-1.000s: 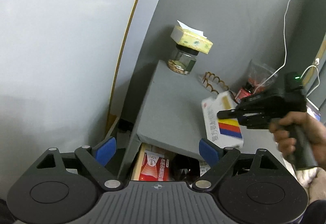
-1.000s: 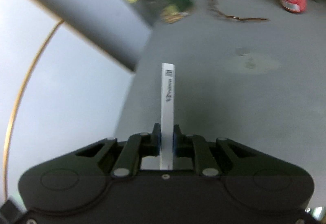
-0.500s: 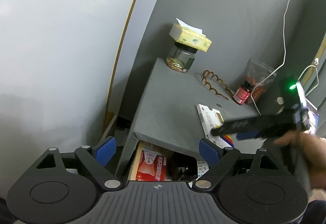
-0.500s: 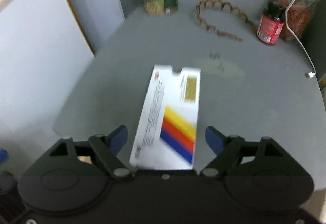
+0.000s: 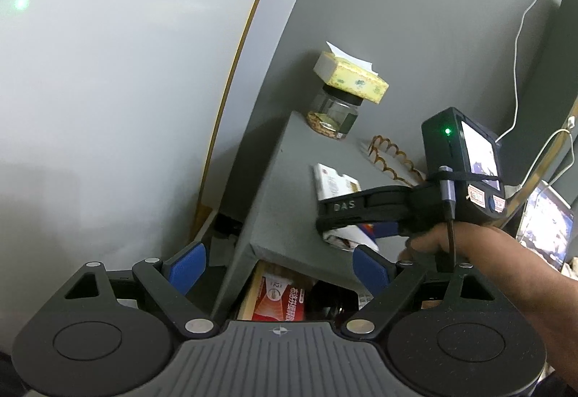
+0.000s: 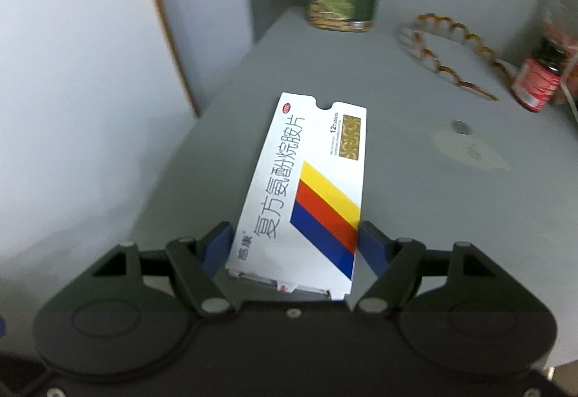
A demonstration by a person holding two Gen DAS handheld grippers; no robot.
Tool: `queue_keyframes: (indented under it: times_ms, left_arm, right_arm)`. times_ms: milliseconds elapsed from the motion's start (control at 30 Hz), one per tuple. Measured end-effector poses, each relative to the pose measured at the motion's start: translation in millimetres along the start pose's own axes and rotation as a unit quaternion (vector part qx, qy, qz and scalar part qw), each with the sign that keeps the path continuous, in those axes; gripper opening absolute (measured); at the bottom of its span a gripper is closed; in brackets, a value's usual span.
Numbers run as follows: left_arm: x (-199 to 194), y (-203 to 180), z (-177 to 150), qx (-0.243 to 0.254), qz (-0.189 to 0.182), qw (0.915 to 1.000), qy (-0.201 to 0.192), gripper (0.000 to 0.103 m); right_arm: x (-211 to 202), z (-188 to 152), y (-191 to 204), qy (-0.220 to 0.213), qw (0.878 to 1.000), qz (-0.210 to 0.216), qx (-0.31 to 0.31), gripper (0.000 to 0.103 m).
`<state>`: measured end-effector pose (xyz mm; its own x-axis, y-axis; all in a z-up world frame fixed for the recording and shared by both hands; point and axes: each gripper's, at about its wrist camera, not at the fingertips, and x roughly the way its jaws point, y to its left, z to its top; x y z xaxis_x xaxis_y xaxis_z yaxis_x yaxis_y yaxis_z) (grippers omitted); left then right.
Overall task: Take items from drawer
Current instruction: 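Lift the medicine box and place it on the nightstand top, open right tool, then reach into the drawer and grasp the clear pill jar with the right tool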
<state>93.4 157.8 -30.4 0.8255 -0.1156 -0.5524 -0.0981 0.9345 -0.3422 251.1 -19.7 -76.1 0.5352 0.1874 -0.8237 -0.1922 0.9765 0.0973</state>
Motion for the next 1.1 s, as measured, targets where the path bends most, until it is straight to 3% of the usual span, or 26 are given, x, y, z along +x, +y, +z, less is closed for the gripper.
queue_keyframes:
  times_ms: [267, 467, 567, 633, 667, 700, 767, 833, 900, 967, 1067, 1100]
  left_arm:
    - [-1, 0, -1, 0.003, 0.0, 1.0, 0.004, 0.085]
    - [-1, 2, 1, -0.007, -0.002, 1.0, 0.004, 0.085]
    - [2, -1, 2, -0.002, -0.005, 1.0, 0.007, 0.085]
    - [3, -2, 1, 0.0, -0.006, 0.9999, 0.009, 0.085]
    - [3, -2, 1, 0.0, -0.007, 0.9999, 0.01, 0.085]
    - [3, -2, 1, 0.001, -0.006, 0.9999, 0.011, 0.085]
    - [3, -2, 0, 0.002, -0.006, 0.9999, 0.013, 0.085]
    - [3, -1, 0, 0.0, -0.005, 0.9999, 0.013, 0.085]
    - [3, -1, 0, -0.002, -0.005, 0.9999, 0.014, 0.085]
    - [3, -1, -1, -0.002, -0.004, 0.9999, 0.014, 0.085]
    - [4, -1, -1, -0.001, -0.006, 0.9999, 0.016, 0.085]
    - [4, -1, -1, -0.002, -0.007, 0.9998, 0.016, 0.085]
  right_arm:
    - [-15, -12, -14, -0.013, 1.0, 0.015, -0.009, 0.079]
    - [-74, -41, -55, -0.04, 0.992, 0.113, -0.037, 0.082]
    - [-84, -69, -72, -0.001, 0.979, 0.165, -0.117, 0.082]
    - [-78, -85, -75, 0.033, 0.972, 0.158, -0.169, 0.076]
    - [-68, -99, -78, 0.071, 0.966, 0.142, -0.204, 0.072]
    - [-60, -109, -80, 0.098, 0.961, 0.133, -0.221, 0.062]
    - [-47, -123, -87, 0.139, 0.958, 0.131, -0.215, 0.055]
    - [-37, -133, -96, 0.173, 0.956, 0.136, -0.192, 0.052]
    - [-19, -139, -113, 0.228, 0.958, 0.136, -0.108, 0.052]
    - [-9, -145, -128, 0.256, 0.958, 0.127, -0.025, 0.053]
    - [4, -157, -156, 0.269, 0.948, 0.121, 0.121, 0.059]
    - [6, -164, -165, 0.271, 0.939, 0.123, 0.172, 0.063]
